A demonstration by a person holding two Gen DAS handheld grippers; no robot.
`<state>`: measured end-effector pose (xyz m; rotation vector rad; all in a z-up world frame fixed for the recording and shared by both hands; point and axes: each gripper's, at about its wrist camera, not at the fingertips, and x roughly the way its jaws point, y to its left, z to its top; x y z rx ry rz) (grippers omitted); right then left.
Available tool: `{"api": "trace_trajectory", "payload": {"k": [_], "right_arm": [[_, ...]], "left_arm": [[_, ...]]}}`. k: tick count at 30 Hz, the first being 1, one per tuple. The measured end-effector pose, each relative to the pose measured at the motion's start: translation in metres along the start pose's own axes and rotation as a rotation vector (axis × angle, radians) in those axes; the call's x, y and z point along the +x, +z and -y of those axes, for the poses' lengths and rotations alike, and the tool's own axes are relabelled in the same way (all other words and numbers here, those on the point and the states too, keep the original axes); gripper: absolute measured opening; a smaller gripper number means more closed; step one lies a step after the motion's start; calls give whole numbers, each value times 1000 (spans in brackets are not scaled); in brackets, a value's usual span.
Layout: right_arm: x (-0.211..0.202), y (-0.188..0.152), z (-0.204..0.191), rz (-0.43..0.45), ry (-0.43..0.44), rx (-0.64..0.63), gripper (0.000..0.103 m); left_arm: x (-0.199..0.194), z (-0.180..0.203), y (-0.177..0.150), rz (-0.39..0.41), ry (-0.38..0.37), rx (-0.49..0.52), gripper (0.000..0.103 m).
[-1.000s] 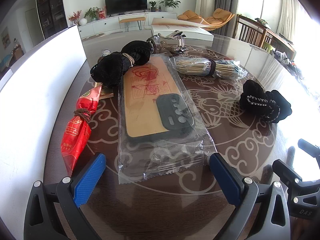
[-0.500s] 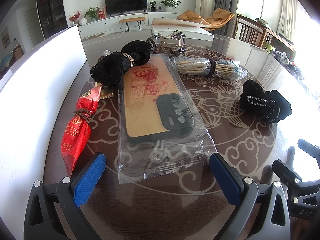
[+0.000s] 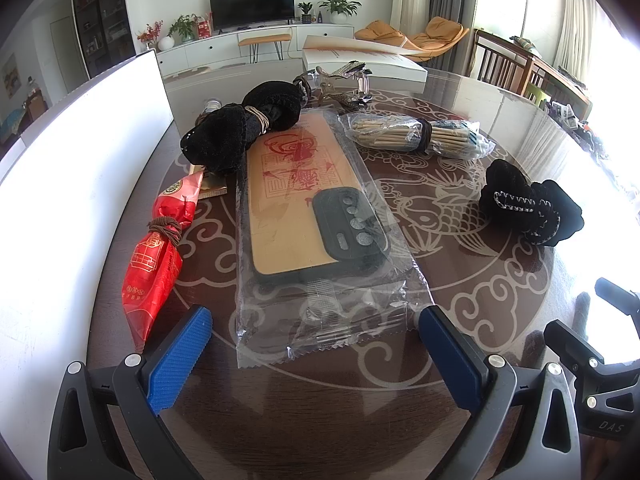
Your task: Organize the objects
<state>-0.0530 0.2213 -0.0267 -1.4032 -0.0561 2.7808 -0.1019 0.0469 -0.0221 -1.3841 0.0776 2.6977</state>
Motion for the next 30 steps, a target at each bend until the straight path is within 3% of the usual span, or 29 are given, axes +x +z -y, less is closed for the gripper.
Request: {"api": "trace_trajectory", "payload": {"k": [8,17,19,22,27,30], "right_arm": [[0,1,-1,0,11,-1,101],[0,1,0,0,21,1,101],[-1,1,0,-1,22,1,101],[-1,1,-1,-2,25,-1,101],[-1,1,0,-2,24,0,101],[-2,1,1,-2,25,0,101]], "left_arm": [[-1,0,-2,-4,-7,7,103],[-30,-7,-34,-80,-38,9,103],[-48,-14,-27,18,-72,-19,103],[-67,-25,3,125,-47,-43,103],[-23,-45,52,57,-3,-70,103],[5,-58,57,0,-53,-111,103]]}}
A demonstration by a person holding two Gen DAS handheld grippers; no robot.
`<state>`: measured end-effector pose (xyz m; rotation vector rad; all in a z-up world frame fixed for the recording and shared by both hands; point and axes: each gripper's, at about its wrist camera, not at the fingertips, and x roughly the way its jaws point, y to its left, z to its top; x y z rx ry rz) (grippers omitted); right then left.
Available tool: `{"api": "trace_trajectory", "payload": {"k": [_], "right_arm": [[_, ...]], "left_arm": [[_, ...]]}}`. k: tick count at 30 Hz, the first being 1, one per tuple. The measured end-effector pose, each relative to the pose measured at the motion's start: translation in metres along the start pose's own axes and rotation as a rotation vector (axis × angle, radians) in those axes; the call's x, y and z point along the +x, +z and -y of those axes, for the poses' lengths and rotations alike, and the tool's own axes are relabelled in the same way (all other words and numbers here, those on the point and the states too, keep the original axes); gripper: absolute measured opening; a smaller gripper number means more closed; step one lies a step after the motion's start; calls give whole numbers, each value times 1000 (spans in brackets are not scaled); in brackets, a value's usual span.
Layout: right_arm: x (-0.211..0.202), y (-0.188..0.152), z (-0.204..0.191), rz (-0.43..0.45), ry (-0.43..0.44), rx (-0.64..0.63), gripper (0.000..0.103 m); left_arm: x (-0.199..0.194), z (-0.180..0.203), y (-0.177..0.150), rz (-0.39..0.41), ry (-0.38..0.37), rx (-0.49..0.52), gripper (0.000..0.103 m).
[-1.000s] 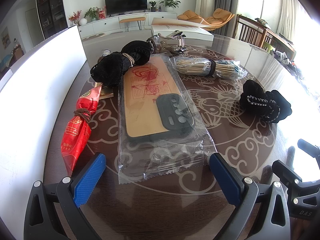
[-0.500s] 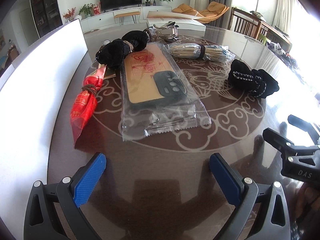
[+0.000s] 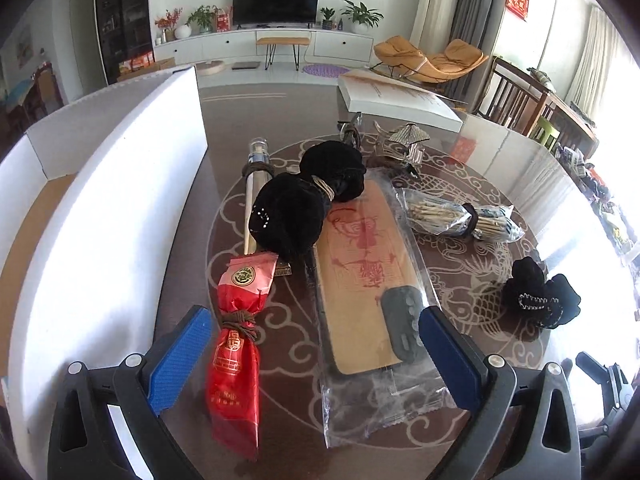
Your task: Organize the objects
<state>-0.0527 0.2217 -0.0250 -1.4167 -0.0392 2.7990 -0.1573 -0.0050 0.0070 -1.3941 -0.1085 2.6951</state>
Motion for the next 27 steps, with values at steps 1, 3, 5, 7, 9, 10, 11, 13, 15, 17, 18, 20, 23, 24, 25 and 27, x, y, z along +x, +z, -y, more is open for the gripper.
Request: {"api": "trace_trajectory", "payload": {"k": [1,3,5,7,9,10,11,13,15,17,18,20,23,24,25,27], "right_arm": [[0,0,0,0,0,0,101],[0,0,0,0,3,1,101],[0,0,1,0,6,2,101],[-1,0,1,0,8,2,101],[-1,0,1,0,7,2,101],[-1,0,1,0,7,2,101],[-1,0,1,0,7,2,101],[-1,0,1,0,7,2,101],[-1,0,1,0,7,1,101],[-1,0,1,0,7,1,101],[-1,0,1,0,6,1,101],[-2,0,1,0,4,1,101],[-7,0,3,30,30,8,101],[-13,0,7,63,83,10,101],[-19,2,10,83,144,-1,101],[-26,16,11,101,144,-93,101]], "left_arm": [[3,-2,-1,2,-4,-2,103],[3,-3,-5,36,9,6,91],[-3,-4,-12,78,23,9,77],[-7,-3,-19,103,51,28,56],[-12,-1,-23,115,71,47,24],[-15,-2,-25,112,52,40,20],[-20,-3,-29,108,28,26,17],[-29,-2,-43,96,-5,14,17],[-41,3,-61,85,-9,29,17],[-51,6,-75,86,-8,34,18],[-54,6,-80,85,-14,35,25],[-55,6,-83,83,-22,43,61],[-43,5,-82,43,4,61,91],[-37,3,-82,17,1,61,91],[-31,2,-82,-11,-6,55,91],[-29,-1,-85,-10,-15,58,91]]}}
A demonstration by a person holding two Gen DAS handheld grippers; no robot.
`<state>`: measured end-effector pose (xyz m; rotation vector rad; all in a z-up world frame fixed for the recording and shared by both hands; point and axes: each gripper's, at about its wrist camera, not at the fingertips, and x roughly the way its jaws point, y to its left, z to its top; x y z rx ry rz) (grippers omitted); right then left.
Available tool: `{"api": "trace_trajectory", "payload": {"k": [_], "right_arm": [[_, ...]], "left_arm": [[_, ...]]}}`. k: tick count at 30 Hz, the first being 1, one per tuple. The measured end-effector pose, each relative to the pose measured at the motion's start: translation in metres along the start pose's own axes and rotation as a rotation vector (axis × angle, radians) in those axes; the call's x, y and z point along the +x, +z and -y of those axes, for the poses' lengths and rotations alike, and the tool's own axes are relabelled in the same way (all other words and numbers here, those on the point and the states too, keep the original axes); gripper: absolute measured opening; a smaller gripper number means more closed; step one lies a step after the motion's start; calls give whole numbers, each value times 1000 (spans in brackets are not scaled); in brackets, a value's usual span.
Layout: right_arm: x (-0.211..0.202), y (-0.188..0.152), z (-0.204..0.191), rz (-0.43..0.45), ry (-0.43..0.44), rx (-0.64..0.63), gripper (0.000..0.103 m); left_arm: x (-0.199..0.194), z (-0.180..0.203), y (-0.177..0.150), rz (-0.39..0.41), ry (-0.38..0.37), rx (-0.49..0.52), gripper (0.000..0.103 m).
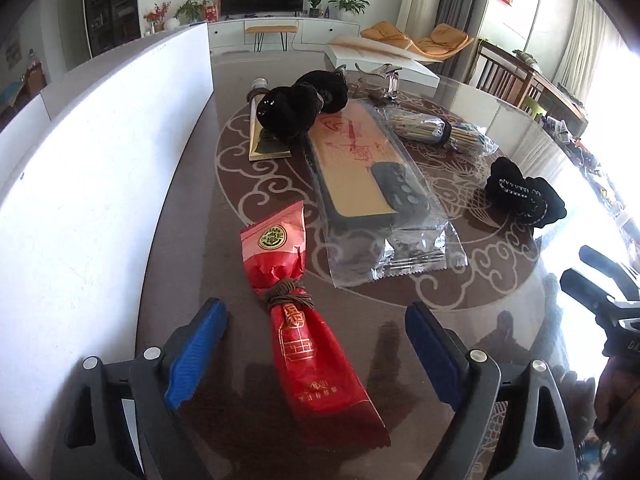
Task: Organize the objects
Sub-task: 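Grasp the red snack packet with the left gripper while the right grasps the black socks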
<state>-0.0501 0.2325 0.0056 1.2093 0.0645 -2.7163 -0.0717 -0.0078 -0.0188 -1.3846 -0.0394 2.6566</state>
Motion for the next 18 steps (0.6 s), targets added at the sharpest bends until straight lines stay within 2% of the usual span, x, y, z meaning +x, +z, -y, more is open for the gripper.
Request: {"api": "trace_trajectory", "payload": {"k": [2,4,6,8,9,10,11,12,13,14,18], "right_arm": [[2,22,-2,3,-55,-136,101],[16,45,-4,-42,-35,-249,101],[41,63,-8,-133,0,-336,101],[68,71,-11,-243,47,-379,101],[76,72,-13,-278,63,-387,99],[81,73,-14,-287,72,-384,85],[84,74,-14,-301,87,-361,71],[85,73,-12,-320,97,-319,42],[81,73,-9,-312,108,-273,40],[74,70,-7,-295,119,-236,39],[41,55,2,-269,172,-64,39]], "left_arm": [[1,0,-1,-6,1,4,93],[4,1,0,-24,-3,7,103],[11,11,1,-54,58,53,103],[12,15,4,-71,57,72,103],[13,14,6,-95,52,75,103],[11,12,6,-98,39,64,103],[6,7,6,-71,18,38,88],[-2,4,5,-38,1,24,52],[-6,1,4,-31,-5,23,34],[-9,0,2,-24,-24,22,21],[-35,2,-10,56,-75,14,21]]}}
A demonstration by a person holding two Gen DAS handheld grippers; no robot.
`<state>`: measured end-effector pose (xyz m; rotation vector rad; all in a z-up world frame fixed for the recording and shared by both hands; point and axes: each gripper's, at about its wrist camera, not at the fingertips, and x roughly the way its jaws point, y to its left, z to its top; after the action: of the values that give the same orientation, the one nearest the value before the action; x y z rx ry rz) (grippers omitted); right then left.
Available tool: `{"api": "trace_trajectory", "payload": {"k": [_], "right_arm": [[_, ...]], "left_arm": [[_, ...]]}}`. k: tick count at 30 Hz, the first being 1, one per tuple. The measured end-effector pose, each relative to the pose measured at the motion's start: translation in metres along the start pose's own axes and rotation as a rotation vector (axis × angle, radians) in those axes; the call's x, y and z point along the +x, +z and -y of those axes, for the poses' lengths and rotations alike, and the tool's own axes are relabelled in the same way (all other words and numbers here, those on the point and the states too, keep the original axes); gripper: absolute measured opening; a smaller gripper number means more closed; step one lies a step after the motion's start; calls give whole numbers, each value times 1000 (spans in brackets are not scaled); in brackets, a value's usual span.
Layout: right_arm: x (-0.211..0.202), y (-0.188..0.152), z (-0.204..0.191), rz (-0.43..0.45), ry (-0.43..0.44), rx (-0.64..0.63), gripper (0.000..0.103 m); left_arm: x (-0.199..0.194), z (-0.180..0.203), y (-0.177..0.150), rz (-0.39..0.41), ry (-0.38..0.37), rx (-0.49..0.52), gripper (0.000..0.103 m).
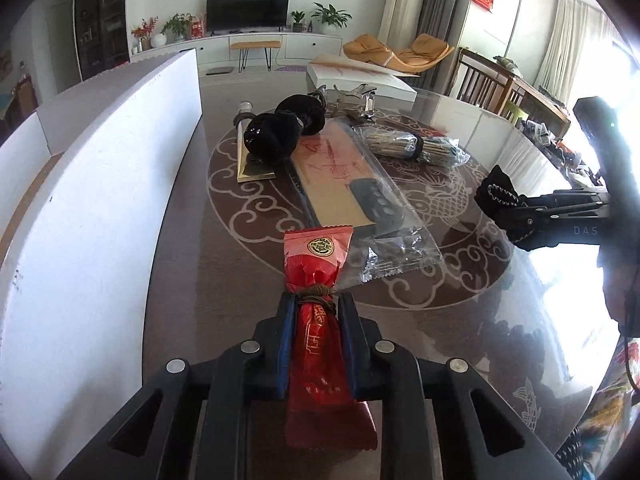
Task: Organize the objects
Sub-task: 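Grasp the red snack packet with the left gripper while the right grasps the black socks, then drop the red packet and black socks into the cardboard bin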
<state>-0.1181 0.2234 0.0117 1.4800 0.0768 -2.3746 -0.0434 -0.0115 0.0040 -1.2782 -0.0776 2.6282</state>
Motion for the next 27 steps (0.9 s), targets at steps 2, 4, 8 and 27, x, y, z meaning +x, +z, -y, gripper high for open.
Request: {"api": "trace_trajectory", "payload": {"k": [2,4,8,27], "right_arm": [[-11,-13,-1,-1,-7,62,39],[-16,-21,-6,-16,-42,100,39],[-34,-13,-28,24,47,170,39],[-15,67,-331,87,487,-30,76]], "left_arm": [[-17,4,-6,34,-38,-20,21],[-33,5,-9,62,-76,-46,21],[-80,1,-2,137,-130,-90,21],[-147,-182,-18,58,391,-354,84]]}}
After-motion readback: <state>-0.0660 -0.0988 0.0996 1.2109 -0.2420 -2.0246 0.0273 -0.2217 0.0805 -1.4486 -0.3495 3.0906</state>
